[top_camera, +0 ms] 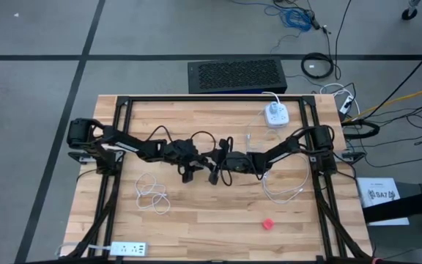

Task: Insert USB
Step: Insert the black charger adapter into the white outlet extension

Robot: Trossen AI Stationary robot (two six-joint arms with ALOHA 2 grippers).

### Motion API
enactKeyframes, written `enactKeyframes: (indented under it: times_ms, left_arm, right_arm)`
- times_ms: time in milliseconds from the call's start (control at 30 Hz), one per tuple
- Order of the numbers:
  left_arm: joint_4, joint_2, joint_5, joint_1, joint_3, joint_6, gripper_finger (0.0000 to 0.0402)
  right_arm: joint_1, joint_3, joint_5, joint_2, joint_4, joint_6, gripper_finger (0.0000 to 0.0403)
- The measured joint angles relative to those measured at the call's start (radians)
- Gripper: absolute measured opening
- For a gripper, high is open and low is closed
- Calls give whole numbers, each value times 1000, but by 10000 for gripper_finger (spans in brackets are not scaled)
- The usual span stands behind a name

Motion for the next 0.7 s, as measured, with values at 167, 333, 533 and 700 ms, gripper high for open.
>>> enactKeyframes:
  times_ms: [167, 333, 533, 700]
  left_arm:
    - [0, 0, 0, 0, 0, 0, 192]
    - [0, 0, -2, 0, 0, 0, 192]
    - [0, 0, -26, -1, 0, 7, 192]
    - [-8, -22, -27, -1, 0, 9, 192]
  right_arm:
    - [2, 4, 2, -5, -80, 47, 106]
    - [2, 5, 1, -6, -133, 77, 106]
    - [4, 5, 1, -7, -215, 107, 106]
    - [3, 2, -8, -5, -246, 122, 106]
